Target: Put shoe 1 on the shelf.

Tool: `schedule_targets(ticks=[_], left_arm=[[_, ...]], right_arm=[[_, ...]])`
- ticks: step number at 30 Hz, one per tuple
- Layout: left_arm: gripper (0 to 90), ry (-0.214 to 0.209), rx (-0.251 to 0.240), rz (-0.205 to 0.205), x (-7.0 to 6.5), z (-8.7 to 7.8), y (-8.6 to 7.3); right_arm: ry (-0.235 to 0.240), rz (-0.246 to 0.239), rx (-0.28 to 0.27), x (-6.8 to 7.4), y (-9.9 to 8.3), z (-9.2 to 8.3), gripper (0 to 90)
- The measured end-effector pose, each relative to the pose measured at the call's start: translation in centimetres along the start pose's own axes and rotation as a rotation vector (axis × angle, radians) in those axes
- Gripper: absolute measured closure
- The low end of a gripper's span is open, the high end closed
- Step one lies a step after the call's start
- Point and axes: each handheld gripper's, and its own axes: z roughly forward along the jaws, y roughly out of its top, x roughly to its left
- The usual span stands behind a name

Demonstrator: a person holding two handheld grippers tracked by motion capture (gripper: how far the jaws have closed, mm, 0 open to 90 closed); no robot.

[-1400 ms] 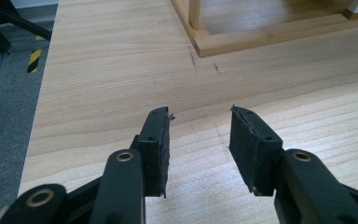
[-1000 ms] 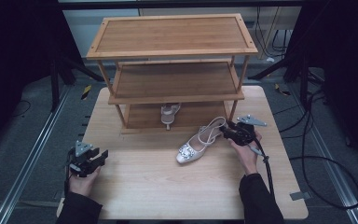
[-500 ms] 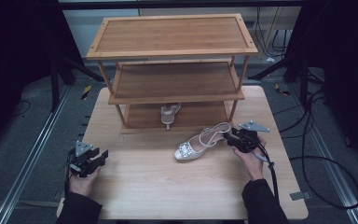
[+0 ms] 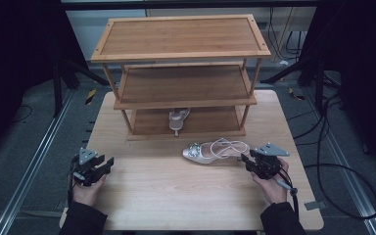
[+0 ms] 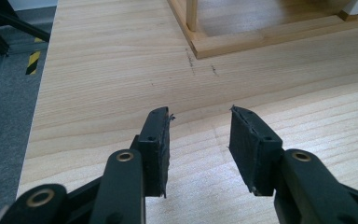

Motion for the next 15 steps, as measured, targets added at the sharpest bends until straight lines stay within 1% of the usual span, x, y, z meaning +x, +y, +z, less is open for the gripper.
schedule_targets(ticks=[2, 3, 4, 6, 7, 9, 12, 15], left_arm=[[56.9, 0.0, 0.001, 0.0, 0.0, 0.0, 0.0], [56.9, 0.0, 0.0, 0.002, 0.0, 0.0, 0.0], [56.9, 0.001, -0.002, 0.002, 0.0, 0.0, 0.0], [56.9, 0.001, 0.0, 0.001, 0.0, 0.0, 0.0], [56.9, 0.001, 0.001, -0.001, 0.0, 0.0, 0.0], [56.9, 0.002, 0.005, 0.002, 0.0, 0.1, 0.0], [56.9, 0.001, 0.001, 0.003, 0.0, 0.0, 0.0], [56.9, 0.002, 0.004, 0.001, 0.0, 0.1, 0.0]], right_arm=[[0.015, -0.014, -0.011, -0.2, -0.2, -0.1, 58.2], [0.021, -0.011, -0.013, -0.2, -0.3, 0.0, 55.0], [0.022, -0.025, -0.018, -0.2, -0.2, 0.2, 49.5], [0.011, -0.075, -0.024, -0.1, -0.2, 0.5, 39.1], [0.013, -0.095, -0.024, -0.1, -0.1, 0.7, 34.9], [0.016, -0.12, -0.02, -0.3, -0.1, 1.4, 34.1], [0.044, -0.104, -0.016, -0.6, -0.1, 2.1, 32.9], [0.058, -0.104, -0.022, -0.7, -0.1, 2.1, 34.9]])
